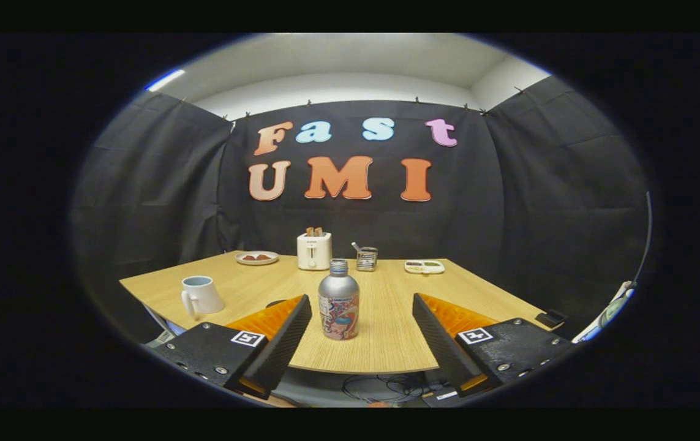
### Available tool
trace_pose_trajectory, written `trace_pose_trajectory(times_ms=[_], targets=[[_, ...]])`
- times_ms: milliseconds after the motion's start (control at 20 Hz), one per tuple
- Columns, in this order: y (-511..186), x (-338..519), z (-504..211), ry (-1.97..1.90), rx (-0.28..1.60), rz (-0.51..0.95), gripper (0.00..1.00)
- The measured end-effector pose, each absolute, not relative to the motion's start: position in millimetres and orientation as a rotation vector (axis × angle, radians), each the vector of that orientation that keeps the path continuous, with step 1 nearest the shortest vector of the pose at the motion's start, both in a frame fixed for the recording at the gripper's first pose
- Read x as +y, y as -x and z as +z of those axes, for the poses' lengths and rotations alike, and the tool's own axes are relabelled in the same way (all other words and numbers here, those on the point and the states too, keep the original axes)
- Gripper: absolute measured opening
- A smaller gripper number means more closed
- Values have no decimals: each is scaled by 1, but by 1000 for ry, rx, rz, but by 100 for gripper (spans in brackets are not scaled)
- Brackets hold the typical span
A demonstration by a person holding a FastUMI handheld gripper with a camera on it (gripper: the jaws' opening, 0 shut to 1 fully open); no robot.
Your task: Take the bottle from table, then pour the juice into the cup, finally place the bottle on the coaster
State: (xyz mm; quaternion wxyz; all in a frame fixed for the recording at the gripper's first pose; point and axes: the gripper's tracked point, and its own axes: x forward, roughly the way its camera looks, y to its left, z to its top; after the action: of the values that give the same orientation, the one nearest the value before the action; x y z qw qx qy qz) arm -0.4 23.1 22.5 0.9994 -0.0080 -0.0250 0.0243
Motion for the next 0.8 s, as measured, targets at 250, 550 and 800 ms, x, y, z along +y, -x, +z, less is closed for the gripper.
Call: trace_pose_trajectory(times_ms=[250,550,800], targets=[[-17,41,30,2,-50,77,99],[-48,54,25,28,-26,79,99],[-72,66,16,53,0,77,99]])
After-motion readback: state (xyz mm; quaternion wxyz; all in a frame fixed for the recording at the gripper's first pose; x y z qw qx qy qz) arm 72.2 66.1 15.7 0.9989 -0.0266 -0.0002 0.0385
